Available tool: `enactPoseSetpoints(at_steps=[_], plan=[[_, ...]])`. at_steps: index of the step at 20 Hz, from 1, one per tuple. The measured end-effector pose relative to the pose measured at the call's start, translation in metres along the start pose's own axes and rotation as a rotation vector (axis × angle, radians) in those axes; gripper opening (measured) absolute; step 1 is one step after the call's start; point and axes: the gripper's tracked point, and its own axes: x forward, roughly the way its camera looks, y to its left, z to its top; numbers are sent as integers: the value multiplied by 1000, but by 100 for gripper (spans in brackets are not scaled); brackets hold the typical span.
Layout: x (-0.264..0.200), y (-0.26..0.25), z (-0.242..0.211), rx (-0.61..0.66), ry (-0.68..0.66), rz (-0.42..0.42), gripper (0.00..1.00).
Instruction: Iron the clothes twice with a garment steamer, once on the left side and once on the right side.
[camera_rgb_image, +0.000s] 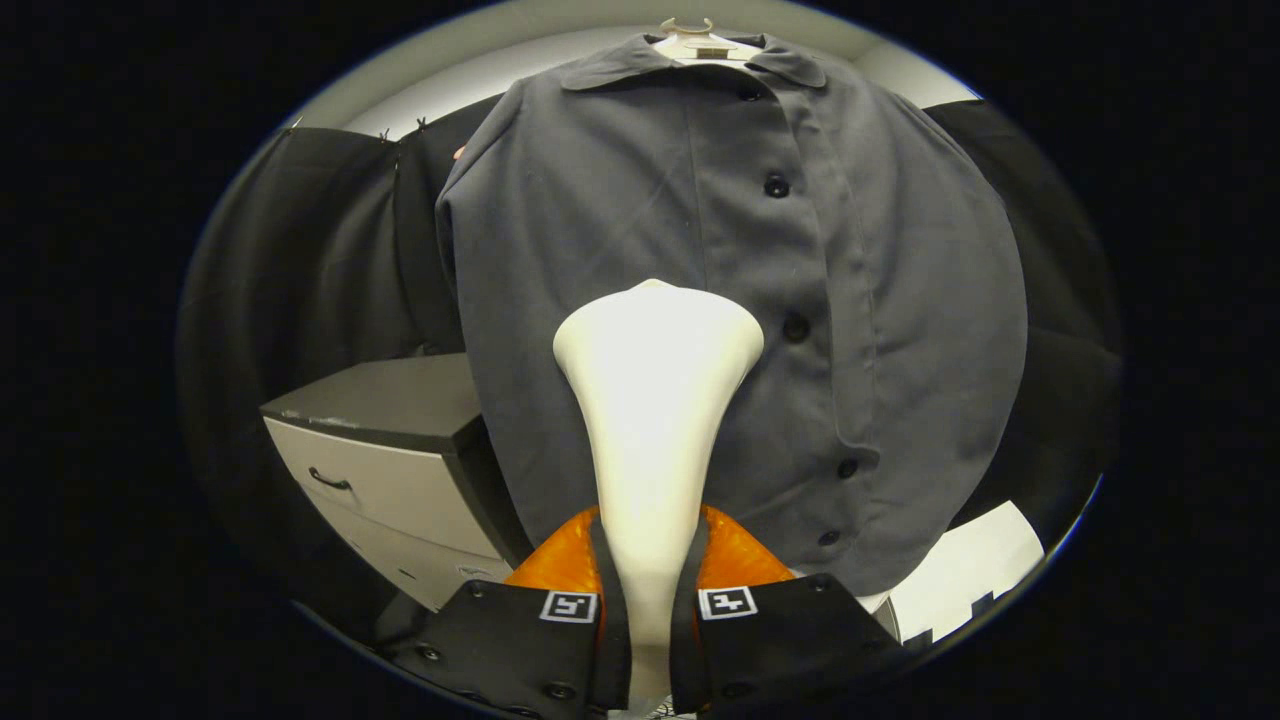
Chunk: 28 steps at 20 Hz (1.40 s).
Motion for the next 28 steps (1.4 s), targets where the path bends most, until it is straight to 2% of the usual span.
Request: enactPoseSetpoints(at_steps=[12,16,19,23,28], plan=[[1,-10,-122,6,124,7,23],[-2,-8,-148,-4,165,29,23],[-13,-11,-140,11,165,45,23],[-42,-28,-98,51,104,41,23],[-96,-42,-42,37,45,49,23]])
